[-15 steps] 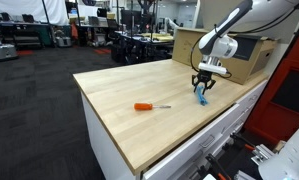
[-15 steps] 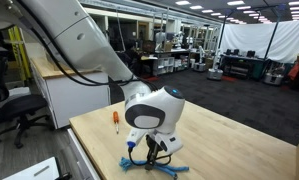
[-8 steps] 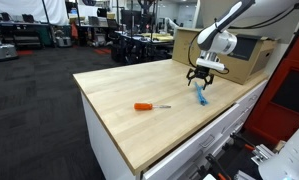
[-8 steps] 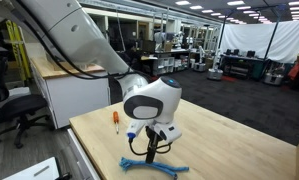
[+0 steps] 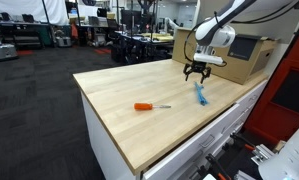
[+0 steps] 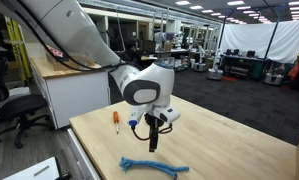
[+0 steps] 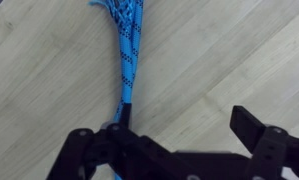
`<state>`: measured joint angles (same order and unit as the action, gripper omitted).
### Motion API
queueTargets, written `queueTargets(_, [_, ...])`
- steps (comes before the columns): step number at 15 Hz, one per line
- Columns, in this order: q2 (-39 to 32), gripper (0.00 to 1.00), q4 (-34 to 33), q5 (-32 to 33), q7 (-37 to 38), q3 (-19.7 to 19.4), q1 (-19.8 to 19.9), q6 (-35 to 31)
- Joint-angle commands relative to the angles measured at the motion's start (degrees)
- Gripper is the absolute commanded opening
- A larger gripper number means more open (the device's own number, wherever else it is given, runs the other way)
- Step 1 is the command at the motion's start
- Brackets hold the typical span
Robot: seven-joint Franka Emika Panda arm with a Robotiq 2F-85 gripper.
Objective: Move the ropes on the table back
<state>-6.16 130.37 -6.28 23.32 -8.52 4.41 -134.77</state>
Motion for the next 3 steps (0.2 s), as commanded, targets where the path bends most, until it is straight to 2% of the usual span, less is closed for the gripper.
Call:
queueTargets(1, [1.8, 1.00, -0.6, 3.5, 0.8, 1.1, -0.7, 1.8])
queueTargets(3, [2.2, 1.00, -0.8, 4.5, 0.6, 1.6, -1.0, 1.3])
